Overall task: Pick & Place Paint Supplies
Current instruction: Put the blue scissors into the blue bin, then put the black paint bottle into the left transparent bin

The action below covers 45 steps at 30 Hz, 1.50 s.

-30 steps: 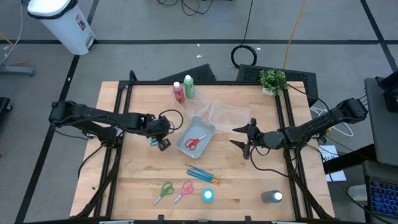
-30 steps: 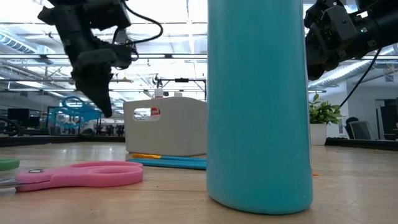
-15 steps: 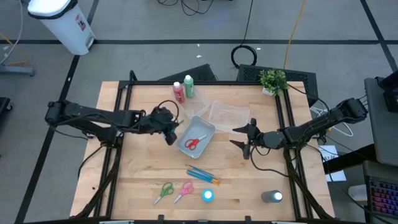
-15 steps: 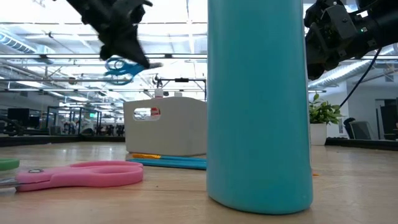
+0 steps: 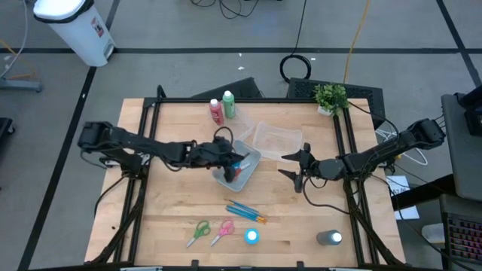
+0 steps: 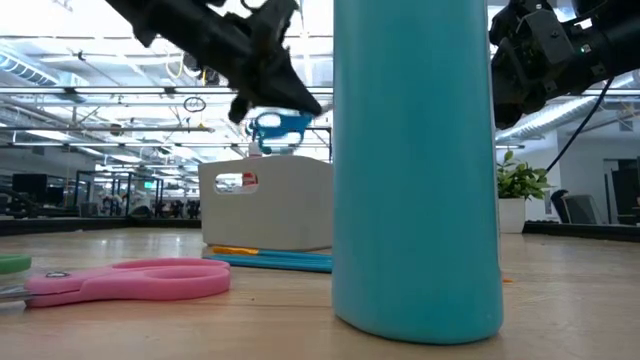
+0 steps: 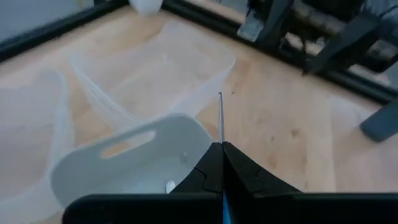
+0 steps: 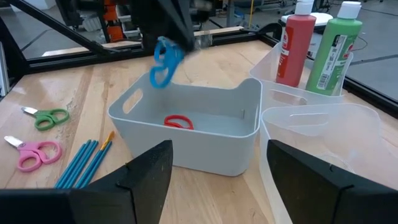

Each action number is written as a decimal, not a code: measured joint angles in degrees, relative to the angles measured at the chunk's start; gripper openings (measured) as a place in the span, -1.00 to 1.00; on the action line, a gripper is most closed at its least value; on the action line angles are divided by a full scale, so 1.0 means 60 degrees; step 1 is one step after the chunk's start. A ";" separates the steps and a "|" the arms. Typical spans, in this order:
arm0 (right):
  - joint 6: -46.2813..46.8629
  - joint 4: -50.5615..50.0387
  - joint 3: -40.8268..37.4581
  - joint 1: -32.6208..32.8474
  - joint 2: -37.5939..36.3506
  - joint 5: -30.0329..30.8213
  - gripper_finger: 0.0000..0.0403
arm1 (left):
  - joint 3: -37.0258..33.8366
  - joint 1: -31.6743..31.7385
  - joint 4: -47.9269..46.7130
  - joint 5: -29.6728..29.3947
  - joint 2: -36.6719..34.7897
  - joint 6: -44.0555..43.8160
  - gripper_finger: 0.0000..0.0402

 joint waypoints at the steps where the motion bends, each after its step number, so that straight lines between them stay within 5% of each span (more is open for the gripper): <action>1: 0.0000 0.0000 0.0000 0.0000 0.0000 0.0000 0.25 | -0.0002 0.0000 0.0180 -0.0006 0.0204 -0.0009 -1.00; 19: 0.0004 -0.0113 0.0000 0.0000 0.0000 0.0000 0.25 | -0.0006 0.0280 0.0651 -0.0153 0.1709 -0.0747 -0.84; 31: 0.0000 -0.0060 0.0000 0.0004 0.0000 -0.0535 0.25 | -0.0006 0.0277 0.0670 -0.0160 0.1709 -0.0505 -0.33; 37: -0.0923 0.1521 0.0000 0.0000 0.0004 -0.0546 0.25 | -0.0006 0.0280 0.1164 -0.0160 0.1705 -0.0525 -0.06; 42: -0.1031 0.3240 0.0146 -0.0004 0.0000 -0.2114 0.25 | -0.0006 0.0272 0.1886 -0.0160 0.1705 0.0024 0.09; 45: -0.0904 0.2294 0.1066 0.0230 0.0000 -0.3996 0.25 | -0.0006 0.0270 0.2075 -0.0129 0.1705 0.0155 0.15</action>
